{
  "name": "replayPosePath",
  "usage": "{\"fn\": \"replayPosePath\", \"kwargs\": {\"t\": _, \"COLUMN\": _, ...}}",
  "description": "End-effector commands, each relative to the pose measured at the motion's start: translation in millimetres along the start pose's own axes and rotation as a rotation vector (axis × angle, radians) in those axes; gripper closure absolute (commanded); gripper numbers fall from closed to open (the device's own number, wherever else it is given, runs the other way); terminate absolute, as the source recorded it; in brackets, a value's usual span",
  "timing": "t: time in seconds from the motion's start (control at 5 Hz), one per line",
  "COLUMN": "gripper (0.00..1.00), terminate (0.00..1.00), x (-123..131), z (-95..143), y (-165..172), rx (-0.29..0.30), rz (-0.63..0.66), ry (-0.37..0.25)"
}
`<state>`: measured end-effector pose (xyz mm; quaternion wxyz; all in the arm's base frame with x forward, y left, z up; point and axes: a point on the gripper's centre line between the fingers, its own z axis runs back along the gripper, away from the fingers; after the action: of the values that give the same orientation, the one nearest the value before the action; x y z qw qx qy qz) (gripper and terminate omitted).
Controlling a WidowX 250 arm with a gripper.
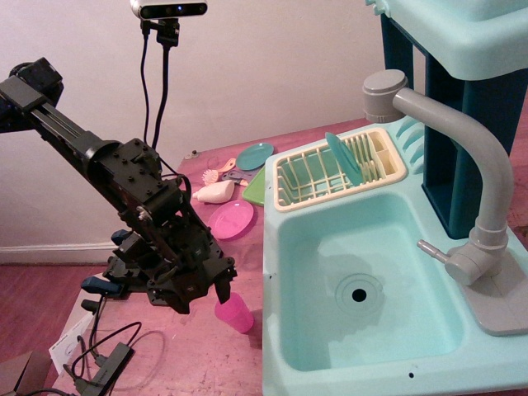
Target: Put cup from anywhere into sink
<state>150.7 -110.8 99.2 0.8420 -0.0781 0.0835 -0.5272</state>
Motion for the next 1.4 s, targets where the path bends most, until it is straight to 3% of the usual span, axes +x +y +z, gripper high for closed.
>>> {"fn": "replayPosePath", "kwargs": {"t": 0.0, "gripper": 0.00, "terminate": 0.00, "x": 0, "z": 0, "y": 0, "rx": 0.000, "rz": 0.000, "ry": 0.000}}
{"fn": "replayPosePath", "kwargs": {"t": 0.8, "gripper": 0.00, "terminate": 0.00, "x": 16, "z": -36, "y": 12, "rx": -0.061, "rz": -0.079, "ry": -0.047}}
{"fn": "replayPosePath", "kwargs": {"t": 1.2, "gripper": 0.00, "terminate": 0.00, "x": 10, "z": -47, "y": 9, "rx": -0.035, "rz": -0.060, "ry": -0.084}}
